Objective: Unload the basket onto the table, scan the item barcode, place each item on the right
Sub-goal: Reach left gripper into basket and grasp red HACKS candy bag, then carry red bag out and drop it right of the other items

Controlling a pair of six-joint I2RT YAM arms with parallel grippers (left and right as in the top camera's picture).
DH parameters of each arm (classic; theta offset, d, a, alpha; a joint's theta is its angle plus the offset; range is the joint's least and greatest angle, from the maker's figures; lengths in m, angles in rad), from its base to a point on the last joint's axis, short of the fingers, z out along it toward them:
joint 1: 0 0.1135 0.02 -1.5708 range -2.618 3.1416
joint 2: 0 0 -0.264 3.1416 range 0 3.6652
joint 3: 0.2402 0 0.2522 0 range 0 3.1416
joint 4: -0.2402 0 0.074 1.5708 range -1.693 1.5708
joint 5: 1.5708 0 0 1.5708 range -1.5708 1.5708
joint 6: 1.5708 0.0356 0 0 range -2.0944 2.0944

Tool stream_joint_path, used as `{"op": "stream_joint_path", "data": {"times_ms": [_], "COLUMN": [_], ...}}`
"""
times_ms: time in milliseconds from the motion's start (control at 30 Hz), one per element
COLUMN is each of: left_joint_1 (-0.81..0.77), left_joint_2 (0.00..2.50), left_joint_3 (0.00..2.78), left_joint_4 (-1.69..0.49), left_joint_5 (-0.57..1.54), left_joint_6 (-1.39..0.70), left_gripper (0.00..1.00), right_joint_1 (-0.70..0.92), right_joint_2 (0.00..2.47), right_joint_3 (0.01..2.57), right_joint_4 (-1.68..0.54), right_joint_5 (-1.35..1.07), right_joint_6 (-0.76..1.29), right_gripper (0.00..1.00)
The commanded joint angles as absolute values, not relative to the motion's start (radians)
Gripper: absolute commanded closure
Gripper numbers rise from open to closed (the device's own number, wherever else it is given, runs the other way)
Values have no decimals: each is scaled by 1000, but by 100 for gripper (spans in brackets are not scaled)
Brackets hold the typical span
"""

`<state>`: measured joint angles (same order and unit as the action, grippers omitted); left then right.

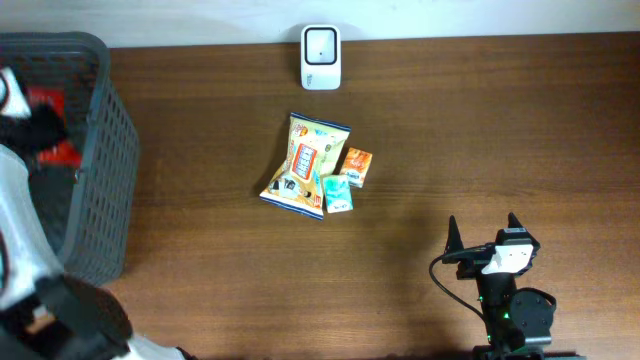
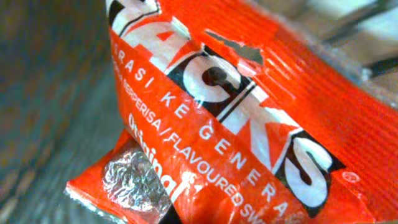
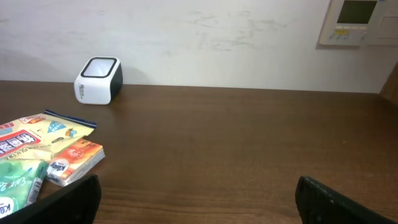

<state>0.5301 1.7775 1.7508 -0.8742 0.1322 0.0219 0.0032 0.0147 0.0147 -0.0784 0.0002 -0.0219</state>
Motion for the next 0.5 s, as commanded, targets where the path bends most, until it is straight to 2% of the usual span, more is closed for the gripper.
{"op": "stream_joint_path", "data": {"times_ms": [0, 33, 133, 200, 367, 467], "left_joint_1": [459, 442, 348, 224, -116, -327], "left_joint_2": [1600, 1570, 1467, 1459, 1564, 1717], "left_joint_3": [1835, 1835, 1835, 1834, 1830, 1830], "left_joint_4": [-871, -870, -862, -858, -860, -801], "left_joint_5": [274, 289, 556, 691, 692, 675], "left_joint_6": [-17, -35, -57, -57, -80, -88], "left_gripper": [100, 100, 100, 100, 100, 100], "right_joint_1": [-1, 0, 0, 0, 0, 0], "right_joint_2": [8, 8, 8, 8, 8, 8], "right_joint_3": [6, 6, 6, 6, 6, 6], "right_joint_4": [-80, -80, -80, -80, -80, -80], "right_joint_5": [5, 5, 5, 5, 5, 5], "right_joint_6": [-11, -11, -11, -11, -10, -10], "right_gripper": [1, 1, 1, 1, 1, 1]}}
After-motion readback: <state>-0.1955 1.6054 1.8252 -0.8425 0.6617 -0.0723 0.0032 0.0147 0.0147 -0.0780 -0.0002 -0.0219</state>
